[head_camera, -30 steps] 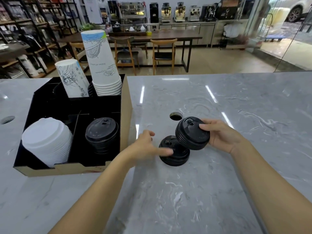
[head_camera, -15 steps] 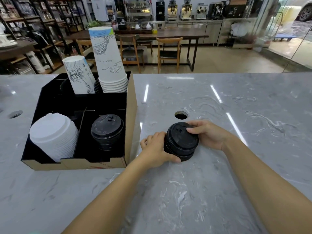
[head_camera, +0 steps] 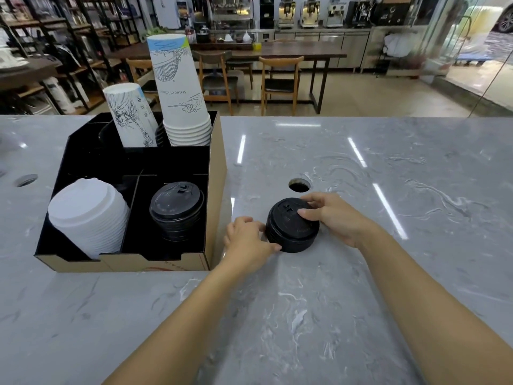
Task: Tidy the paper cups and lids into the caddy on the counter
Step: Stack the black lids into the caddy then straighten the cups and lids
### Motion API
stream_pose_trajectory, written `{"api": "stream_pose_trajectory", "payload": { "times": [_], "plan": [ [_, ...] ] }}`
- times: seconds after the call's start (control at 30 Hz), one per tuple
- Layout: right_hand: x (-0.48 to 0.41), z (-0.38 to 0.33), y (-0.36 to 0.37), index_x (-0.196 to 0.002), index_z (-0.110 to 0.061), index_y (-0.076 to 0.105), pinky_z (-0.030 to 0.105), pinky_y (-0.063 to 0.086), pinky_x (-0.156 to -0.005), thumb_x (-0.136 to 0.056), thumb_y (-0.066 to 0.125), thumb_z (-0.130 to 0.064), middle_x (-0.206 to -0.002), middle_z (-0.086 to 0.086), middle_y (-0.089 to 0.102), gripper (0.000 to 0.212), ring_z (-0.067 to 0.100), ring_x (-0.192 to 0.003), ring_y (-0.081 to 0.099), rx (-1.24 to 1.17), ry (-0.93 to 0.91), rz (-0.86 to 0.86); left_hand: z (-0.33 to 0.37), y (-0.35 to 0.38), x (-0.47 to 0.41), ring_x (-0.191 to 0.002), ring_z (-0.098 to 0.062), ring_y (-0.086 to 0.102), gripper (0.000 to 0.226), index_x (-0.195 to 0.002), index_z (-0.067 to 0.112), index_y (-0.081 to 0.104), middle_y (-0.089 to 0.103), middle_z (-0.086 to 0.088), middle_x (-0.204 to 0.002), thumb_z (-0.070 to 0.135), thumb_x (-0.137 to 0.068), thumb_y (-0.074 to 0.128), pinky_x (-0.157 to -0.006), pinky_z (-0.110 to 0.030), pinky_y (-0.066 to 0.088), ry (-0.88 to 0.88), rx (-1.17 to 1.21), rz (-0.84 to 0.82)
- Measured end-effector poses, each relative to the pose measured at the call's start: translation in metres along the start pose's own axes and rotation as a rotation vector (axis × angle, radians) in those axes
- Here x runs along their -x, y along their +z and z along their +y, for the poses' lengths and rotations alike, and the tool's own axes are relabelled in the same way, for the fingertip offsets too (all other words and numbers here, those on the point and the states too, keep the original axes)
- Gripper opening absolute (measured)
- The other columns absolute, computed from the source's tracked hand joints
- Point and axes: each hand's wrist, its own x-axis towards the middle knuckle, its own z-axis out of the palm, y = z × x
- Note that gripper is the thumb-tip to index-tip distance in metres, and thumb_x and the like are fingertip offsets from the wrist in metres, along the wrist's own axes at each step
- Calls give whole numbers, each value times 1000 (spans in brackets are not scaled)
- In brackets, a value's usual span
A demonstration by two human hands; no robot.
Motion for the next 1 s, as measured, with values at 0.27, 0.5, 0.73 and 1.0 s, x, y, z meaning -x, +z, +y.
{"api": "stream_pose_trajectory", "payload": {
  "times": [0.27, 0.5, 0.73, 1.0],
  "plan": [
    [15, 5, 25, -108, -10, 63, 35, 51, -87, -78, 69, -3, -100, 6, 60, 32, 25, -89, 63, -141, -130, 80, 14, 4, 4, -121, -22, 50, 82, -125, 15, 39, 50, -2, -129, 57, -63, 72, -100, -40, 45, -170, 639, -75],
    [26, -20, 30, -101, -6, 66, 36, 52, -87, -76, 69, -5, -100, 15, 68, 25, 27, -92, 66, -341, -205, 115, 22, -29, 18, -92, -18, 67, 28, -103, 10, 58, 69, -9, -103, 28, -83, 67, -83, -37, 57, -53, 923, -16],
    [39, -73, 66, -107, -10, 63, 27, 56, -72, -85, 65, -25, -96, 6, 70, 27, 18, -86, 67, -137, -399, 68, 25, -96, 39, -93, -15, 65, 32, -111, 9, 56, 65, -4, -102, 25, -85, 66, -74, -24, 54, 123, 821, 389],
    [27, -107, 118, -120, -24, 50, 12, 51, -72, -72, 78, -22, -104, -10, 62, 55, 8, -96, 62, 66, -377, -169, -11, -146, 31, -81, -10, 61, 29, -107, 10, 57, 63, 1, -93, 31, -87, 61, -64, -22, 47, 16, 741, 494]
  ]
}}
